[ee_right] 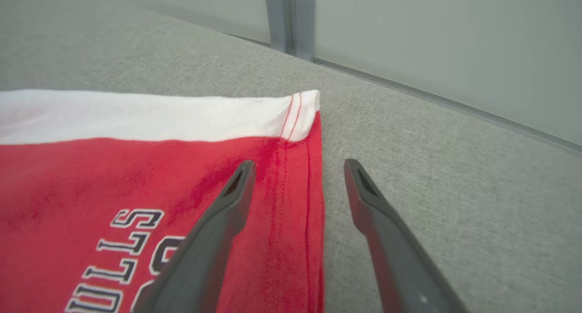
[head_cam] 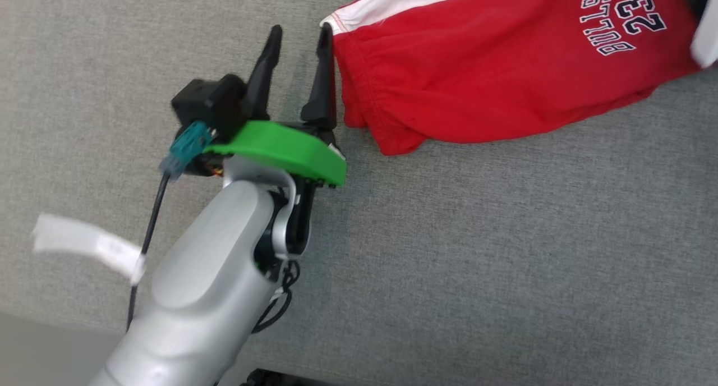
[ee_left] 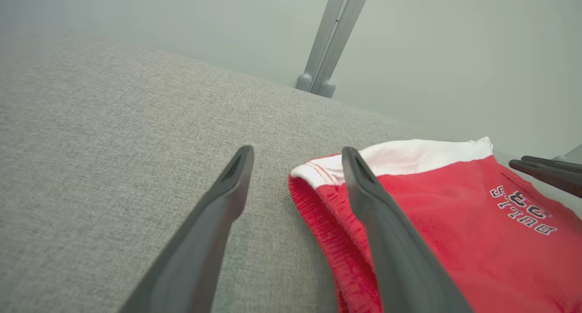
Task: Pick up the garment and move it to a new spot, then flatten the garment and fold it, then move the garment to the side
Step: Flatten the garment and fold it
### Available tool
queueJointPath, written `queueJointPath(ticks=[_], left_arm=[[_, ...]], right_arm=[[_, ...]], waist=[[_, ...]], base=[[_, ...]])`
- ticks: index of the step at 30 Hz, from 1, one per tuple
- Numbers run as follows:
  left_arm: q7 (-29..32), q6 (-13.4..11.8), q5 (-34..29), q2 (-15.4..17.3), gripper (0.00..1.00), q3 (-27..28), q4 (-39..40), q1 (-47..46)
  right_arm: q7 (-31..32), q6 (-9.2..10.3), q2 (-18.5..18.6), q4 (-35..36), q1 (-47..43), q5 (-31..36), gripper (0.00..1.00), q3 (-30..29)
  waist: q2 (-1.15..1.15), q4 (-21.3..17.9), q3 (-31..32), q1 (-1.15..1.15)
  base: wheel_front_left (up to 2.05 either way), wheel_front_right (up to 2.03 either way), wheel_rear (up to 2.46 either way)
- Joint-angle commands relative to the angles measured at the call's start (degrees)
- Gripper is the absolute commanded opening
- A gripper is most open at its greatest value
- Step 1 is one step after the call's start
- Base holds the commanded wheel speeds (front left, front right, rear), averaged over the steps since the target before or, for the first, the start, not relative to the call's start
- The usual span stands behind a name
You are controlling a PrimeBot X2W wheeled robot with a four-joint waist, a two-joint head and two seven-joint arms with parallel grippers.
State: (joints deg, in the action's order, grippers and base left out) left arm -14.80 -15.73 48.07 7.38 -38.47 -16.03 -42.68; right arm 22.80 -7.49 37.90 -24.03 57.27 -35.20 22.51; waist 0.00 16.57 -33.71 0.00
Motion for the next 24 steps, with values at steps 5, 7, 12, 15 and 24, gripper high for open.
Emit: queueJointPath(ticks=[5, 7, 12, 15, 24], left_arm=[[-0.34, -2.71, -12.76, -0.11, 1.0, 7.01, 12.27, 10.71], [-0.35, -1.43, -14.48, -1.31, 1.0, 7.83, 13.21, 15.0], [-0.37, 2.33, -19.29, -3.57, 1.0, 9.72, 14.39, 20.83], [-0.38, 5.63, -20.45, -4.3, 1.0, 11.09, 13.57, 24.72], [-0.38, 10.35, -21.54, -4.43, 1.0, 13.25, 12.34, 31.25]], right_arm=[[6.02, 0.0, -1.17, 3.64, -3.17, 1.08, 1.0, -0.12], [7.81, 0.01, -1.92, 3.51, -3.44, 3.01, 1.0, -1.06], [13.02, 0.0, -4.85, 1.18, -5.45, 7.43, 1.0, -3.52], [15.88, -0.01, -6.61, -0.17, -7.69, 10.5, 1.0, -6.36], [16.57, 0.08, -8.86, -0.25, -10.96, 8.05, 0.0, -21.09]], waist=[[0.0, -0.58, -0.81, 0.0], [0.0, -0.17, -1.26, 0.0], [0.0, 1.48, -1.4, 0.0], [0.0, 2.32, -0.46, 0.0], [0.0, 0.09, 4.29, 0.0]], base=[[0.0, 0.0, 0.0], [0.0, 0.0, 0.0], [0.0, 0.0, 0.0], [0.0, 0.0, 0.0], [0.0, 0.0, 0.0]])
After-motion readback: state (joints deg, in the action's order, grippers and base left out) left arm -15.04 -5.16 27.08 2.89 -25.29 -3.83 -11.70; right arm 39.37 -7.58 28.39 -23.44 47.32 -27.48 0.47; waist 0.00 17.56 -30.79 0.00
